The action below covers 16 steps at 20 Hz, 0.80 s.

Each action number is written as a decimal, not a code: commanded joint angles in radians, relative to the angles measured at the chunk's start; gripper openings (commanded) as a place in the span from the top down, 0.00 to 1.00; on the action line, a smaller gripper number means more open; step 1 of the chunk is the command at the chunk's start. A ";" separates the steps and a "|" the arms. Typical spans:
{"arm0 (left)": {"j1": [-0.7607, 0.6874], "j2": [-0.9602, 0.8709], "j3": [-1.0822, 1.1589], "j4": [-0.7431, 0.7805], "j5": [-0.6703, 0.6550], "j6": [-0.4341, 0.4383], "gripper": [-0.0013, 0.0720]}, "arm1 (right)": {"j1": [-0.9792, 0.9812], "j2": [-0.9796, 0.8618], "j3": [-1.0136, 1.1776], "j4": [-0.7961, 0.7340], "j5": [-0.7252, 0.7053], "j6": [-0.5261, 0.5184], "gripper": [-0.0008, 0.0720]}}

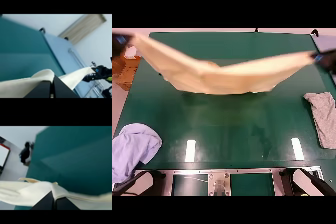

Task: Fold the shirts.

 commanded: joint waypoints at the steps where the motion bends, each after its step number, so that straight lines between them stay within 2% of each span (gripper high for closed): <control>1: 0.000 0.128 0.263 -0.205 0.112 0.011 0.95 | -0.053 0.092 0.364 0.057 -0.092 -0.003 0.96; 3: 0.000 0.175 0.378 -0.210 0.193 0.010 0.95 | -0.102 0.127 0.513 0.053 -0.171 -0.010 0.96; 5: 0.000 0.195 0.470 -0.208 0.220 -0.002 0.95 | -0.143 0.158 0.601 0.037 -0.223 -0.032 0.96; 7: 0.000 0.197 0.544 -0.203 0.214 -0.053 0.95 | -0.158 0.190 0.630 -0.016 -0.260 -0.035 0.96; 10: 0.000 0.197 0.583 -0.162 0.217 -0.082 0.95 | -0.159 0.209 0.629 -0.144 -0.259 -0.026 0.96; 12: 0.000 0.197 0.582 -0.008 0.213 -0.163 0.95 | -0.159 0.200 0.603 -0.169 -0.229 -0.016 0.96; 15: 0.000 0.170 0.523 0.272 0.161 -0.314 0.95 | -0.159 0.191 0.426 -0.128 -0.225 -0.017 0.96; 16: 0.000 0.153 0.475 0.294 0.137 -0.313 0.95 | -0.156 0.179 0.346 -0.096 -0.223 -0.027 0.96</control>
